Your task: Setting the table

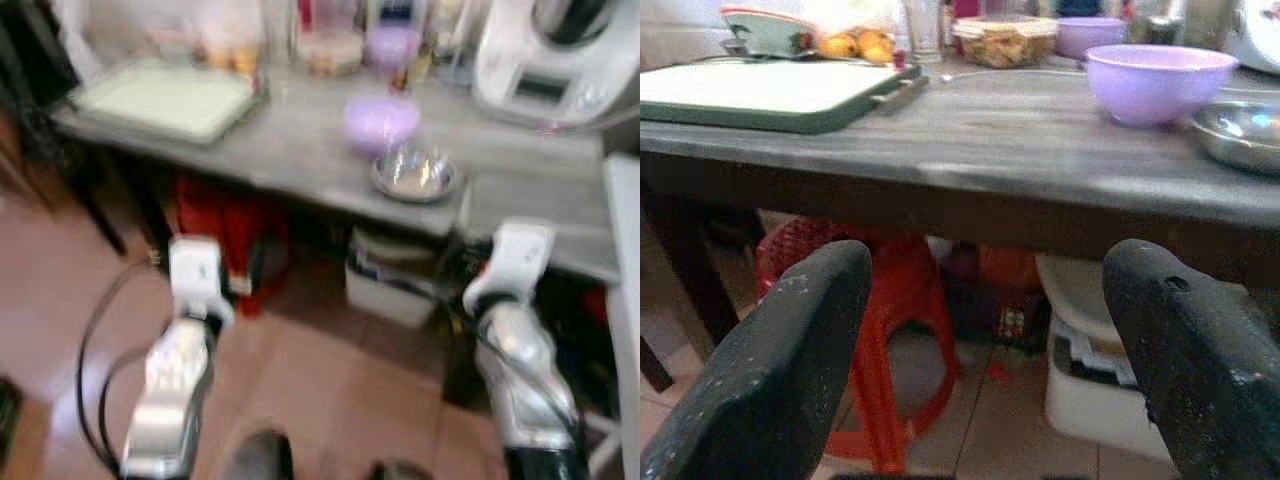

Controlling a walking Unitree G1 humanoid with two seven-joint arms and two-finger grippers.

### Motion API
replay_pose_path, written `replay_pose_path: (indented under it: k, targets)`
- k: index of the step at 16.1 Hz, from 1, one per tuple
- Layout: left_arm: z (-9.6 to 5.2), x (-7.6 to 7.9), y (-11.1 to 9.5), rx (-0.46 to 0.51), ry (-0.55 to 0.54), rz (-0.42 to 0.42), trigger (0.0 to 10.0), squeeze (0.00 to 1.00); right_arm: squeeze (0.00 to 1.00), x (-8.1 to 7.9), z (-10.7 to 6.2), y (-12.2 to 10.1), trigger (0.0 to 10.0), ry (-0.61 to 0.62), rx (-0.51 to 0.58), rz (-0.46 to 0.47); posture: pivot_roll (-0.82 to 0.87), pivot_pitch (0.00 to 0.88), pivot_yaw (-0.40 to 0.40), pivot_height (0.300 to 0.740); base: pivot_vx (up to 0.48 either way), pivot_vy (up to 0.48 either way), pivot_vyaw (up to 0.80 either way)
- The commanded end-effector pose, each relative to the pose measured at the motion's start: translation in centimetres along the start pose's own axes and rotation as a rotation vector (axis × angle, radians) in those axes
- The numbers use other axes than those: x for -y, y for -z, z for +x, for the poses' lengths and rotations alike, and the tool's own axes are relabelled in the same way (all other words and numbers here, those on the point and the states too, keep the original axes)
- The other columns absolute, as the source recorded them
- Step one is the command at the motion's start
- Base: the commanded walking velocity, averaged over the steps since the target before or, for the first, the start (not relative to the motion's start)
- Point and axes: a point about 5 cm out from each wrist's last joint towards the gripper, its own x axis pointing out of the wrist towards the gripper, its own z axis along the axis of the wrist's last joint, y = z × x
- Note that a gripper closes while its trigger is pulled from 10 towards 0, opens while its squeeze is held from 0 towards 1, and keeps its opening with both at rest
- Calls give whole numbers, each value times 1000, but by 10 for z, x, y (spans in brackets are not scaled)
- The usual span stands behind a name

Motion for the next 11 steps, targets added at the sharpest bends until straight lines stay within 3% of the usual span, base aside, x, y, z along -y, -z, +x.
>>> replay_pose_path:
  k: [1,3,7,10,11]
  targets:
    - [4,1,-5,30,5,13,10000,0,0,-1,1,-2,10000,18,24,-1,-6,0,35,740,-292,0,0]
    - [7,4,-7,43,11,5,10000,0,0,-5,4,-3,10000,15,51,-20,-16,0,45,740,-294,0,0]
    - [11,6,-8,58,20,1,10000,0,0,-14,3,-4,10000,-26,48,29,-15,0,43,740,-294,0,0]
    - [6,2,-2,37,34,4,10000,0,0,-11,3,1,10000,-10,22,42,-19,0,42,740,-84,0,0]
    - [2,3,4,25,49,-11,10000,0,0,-7,5,0,10000,-1,31,47,-26,0,43,740,0,0,-800]
